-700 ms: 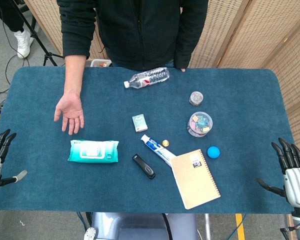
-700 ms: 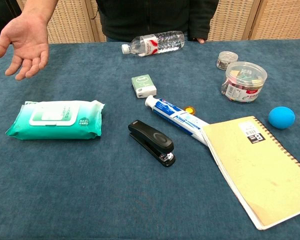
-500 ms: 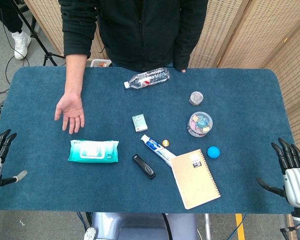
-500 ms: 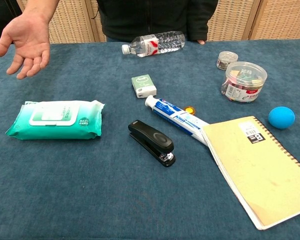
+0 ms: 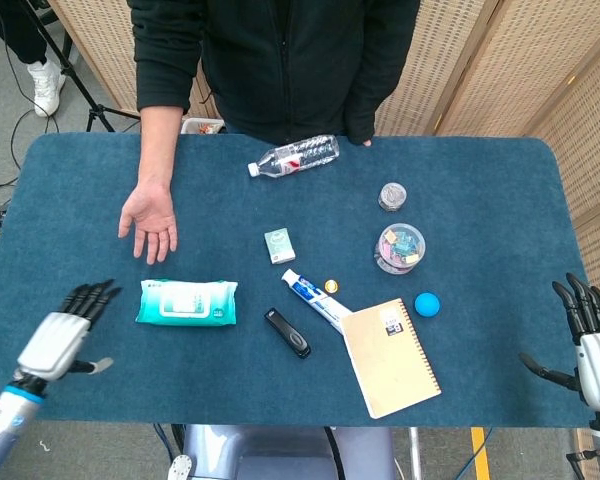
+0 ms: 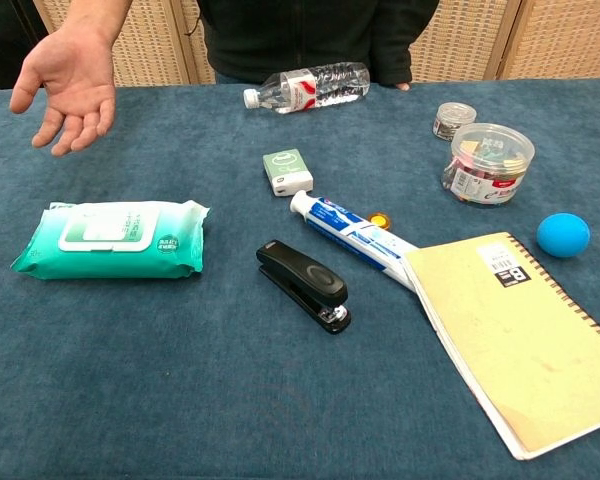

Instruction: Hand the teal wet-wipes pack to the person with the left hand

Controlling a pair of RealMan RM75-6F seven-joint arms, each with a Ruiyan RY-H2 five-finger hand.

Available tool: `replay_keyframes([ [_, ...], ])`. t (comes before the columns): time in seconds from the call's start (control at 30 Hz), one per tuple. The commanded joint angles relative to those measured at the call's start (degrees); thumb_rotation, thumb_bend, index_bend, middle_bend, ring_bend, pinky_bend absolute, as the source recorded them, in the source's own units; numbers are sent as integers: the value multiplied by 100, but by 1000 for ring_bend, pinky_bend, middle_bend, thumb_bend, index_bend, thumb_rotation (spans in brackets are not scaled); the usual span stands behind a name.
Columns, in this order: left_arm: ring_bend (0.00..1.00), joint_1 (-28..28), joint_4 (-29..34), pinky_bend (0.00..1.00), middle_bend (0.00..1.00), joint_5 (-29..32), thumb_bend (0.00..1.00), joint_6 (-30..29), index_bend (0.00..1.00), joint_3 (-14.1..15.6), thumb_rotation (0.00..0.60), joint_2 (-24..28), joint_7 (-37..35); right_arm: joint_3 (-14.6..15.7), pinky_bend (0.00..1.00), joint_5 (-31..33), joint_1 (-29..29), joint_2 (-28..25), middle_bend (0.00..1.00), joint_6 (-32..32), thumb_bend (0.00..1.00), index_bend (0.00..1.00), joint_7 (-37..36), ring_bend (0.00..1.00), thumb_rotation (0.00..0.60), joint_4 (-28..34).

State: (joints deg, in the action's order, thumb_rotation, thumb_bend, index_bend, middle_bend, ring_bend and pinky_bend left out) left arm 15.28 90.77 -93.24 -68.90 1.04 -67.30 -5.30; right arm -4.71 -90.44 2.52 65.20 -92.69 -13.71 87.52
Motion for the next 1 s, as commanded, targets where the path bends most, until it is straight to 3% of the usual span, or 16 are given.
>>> replay_keyframes([
  [0.03,0,355,-58,0,0,136,0,423,0,-80,600,-352,302,-9,0,28,12,1,0,34,0,0,-26,0,600,-18],
  [0.23,0,718,-14,0,0,714,0,970,0,-380,600,-676,672,-22,0,90,39,15,0,117,0,0,-46,0,600,-52],
  [0.33,0,1067,-133,0,0,1320,0,1497,0,-655,600,-952,944,-22,0,118,53,32,0,166,0,0,-14,0,600,-71],
  [0.67,0,1602,-302,2,0,2290,0,2165,0,-939,600,-1289,1348,-31,0,175,73,58,0,238,0,0,35,0,600,-92],
  [0.73,0,1689,-374,61,15,2429,0,2222,10,-970,600,-1375,1413,-28,0,180,82,66,0,261,0,0,49,0,600,-97],
  [0.87,112,1775,-441,292,198,2658,69,2260,171,-975,600,-1489,1528,-26,0,190,90,79,0,285,0,0,72,0,600,-105],
  [1.0,369,1839,-424,508,495,2874,283,2271,455,-912,600,-1531,1736,-27,0,201,98,87,0,307,0,0,77,0,600,-109],
])
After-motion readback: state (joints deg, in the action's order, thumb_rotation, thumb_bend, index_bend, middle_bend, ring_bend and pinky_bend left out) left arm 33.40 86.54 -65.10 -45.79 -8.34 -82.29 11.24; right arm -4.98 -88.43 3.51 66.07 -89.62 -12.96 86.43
